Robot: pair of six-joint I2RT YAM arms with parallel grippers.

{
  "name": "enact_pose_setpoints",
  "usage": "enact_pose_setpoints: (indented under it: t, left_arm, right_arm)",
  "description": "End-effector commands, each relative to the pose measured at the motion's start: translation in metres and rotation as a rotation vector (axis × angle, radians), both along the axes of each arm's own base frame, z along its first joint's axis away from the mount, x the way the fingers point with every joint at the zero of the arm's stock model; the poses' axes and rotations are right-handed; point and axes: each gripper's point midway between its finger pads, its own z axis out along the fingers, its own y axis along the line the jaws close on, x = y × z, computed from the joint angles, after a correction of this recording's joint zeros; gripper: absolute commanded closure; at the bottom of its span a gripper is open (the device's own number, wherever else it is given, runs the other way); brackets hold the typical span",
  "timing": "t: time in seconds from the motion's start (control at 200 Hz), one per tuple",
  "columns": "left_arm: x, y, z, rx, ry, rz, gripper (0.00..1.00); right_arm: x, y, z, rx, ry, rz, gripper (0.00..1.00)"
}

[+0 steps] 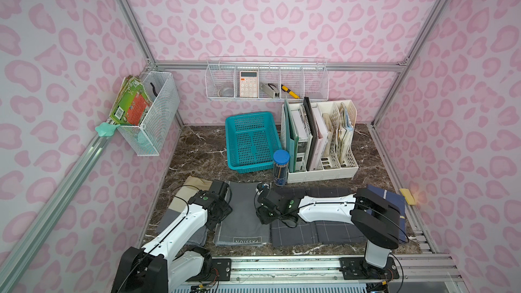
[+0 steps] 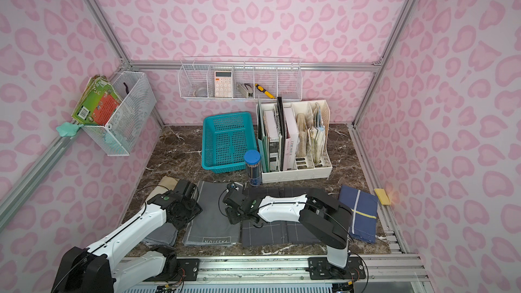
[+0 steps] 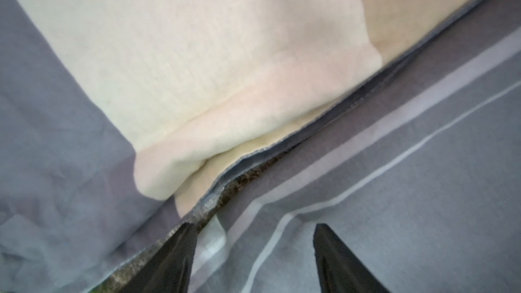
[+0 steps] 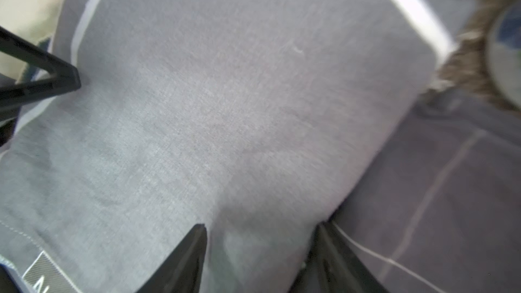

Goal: Put the folded pillowcase in the basket
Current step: Pick up the pillowcase at the center of the board.

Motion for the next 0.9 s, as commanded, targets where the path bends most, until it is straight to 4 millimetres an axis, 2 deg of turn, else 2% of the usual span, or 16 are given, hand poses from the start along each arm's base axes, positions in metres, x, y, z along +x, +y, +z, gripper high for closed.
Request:
enact_pose_setpoints:
  t: [0.0, 0.18, 0.32, 0.435, 0.505, 0.67, 0.82, 0.895]
  left_arm:
    - [0.002, -0.004, -0.003, -0.008, 0.01, -0.036, 0.3]
    - [0.001, -0.008, -0.011, -0.03, 0.025, -0.044, 0.37]
    - [0.0, -0.01, -0.015, -0.042, 0.023, -0.045, 0.39]
    - [-0.002, -0.006, -0.015, -0.024, 0.022, -0.036, 0.49]
    - [-0.004, -0.002, -0.014, -0.011, 0.017, -0.024, 0.59]
    - [-0.006, 0.005, -0.01, 0.016, -0.004, -0.002, 0.73]
    - [-0.002, 0.005, -0.006, 0.016, -0.023, -0.006, 0.77]
    - [-0.001, 0.003, -0.006, 0.009, -0.025, -0.012, 0.78]
  right_arm:
    - [-0.003, 0.012, 0.001, 0.008, 0.011, 0.053, 0.38]
    - [0.007, 0.026, 0.002, 0.003, -0.012, 0.072, 0.38]
    - [0.024, 0.035, -0.001, 0.012, 0.007, 0.06, 0.36]
    - [0.038, 0.03, 0.002, -0.003, -0.013, 0.025, 0.34]
    - [0.041, 0.022, 0.007, -0.012, -0.028, 0.003, 0.3]
    - [0.038, 0.006, 0.007, -0.008, -0.017, -0.036, 0.24]
    - [0.028, 0.011, -0.01, -0.016, 0.034, -0.017, 0.24]
    - [0.025, 0.017, -0.014, -0.028, 0.034, -0.004, 0.27]
